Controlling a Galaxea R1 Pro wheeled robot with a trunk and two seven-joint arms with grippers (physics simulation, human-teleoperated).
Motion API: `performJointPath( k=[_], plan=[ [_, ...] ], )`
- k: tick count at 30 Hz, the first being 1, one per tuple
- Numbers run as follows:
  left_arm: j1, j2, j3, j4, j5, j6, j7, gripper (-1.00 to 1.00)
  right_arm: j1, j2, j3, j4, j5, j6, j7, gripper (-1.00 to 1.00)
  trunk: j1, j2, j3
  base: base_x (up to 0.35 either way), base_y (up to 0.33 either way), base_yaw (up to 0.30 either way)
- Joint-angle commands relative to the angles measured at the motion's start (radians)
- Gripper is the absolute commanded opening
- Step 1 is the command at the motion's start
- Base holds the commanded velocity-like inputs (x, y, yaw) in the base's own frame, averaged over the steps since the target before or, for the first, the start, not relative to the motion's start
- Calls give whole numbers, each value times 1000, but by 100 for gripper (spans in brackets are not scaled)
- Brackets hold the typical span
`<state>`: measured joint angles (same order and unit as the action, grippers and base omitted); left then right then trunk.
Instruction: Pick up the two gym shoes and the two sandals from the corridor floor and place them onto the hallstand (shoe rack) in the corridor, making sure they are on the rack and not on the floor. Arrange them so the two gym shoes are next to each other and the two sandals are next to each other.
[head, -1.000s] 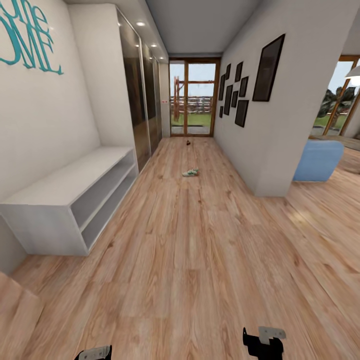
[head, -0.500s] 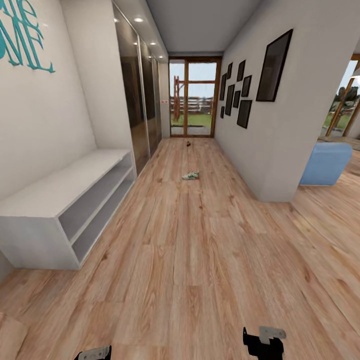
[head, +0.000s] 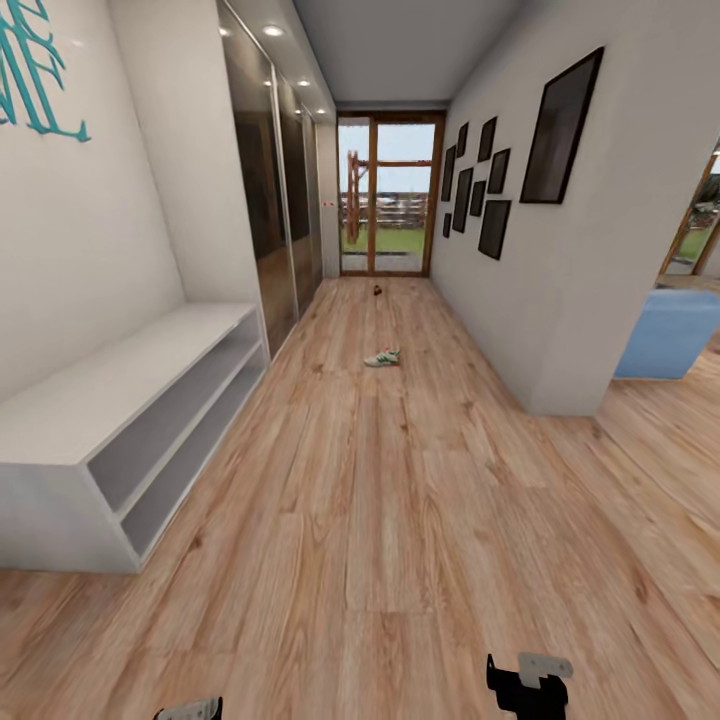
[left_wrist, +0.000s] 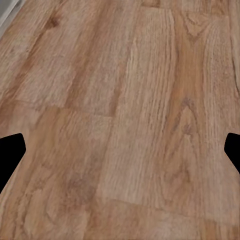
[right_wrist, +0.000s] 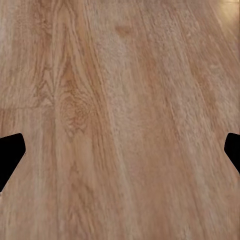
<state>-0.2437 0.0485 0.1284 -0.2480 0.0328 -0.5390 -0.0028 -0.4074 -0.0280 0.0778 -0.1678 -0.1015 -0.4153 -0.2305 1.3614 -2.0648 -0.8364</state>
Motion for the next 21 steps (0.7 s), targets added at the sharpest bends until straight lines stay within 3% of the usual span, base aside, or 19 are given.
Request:
performJointPath(
  k=[1, 21],
  plan=[
    [-1, 0, 0, 3, 3, -3, 0, 100, -1, 0, 9, 1, -10, -3, -2, 100, 0, 0, -1, 339, 0, 0],
    [-1, 1, 0, 9, 3, -4, 0, 100, -1, -1, 8, 4, -11, -4, -2, 100, 0, 0, 0, 339, 0, 0]
  ],
)
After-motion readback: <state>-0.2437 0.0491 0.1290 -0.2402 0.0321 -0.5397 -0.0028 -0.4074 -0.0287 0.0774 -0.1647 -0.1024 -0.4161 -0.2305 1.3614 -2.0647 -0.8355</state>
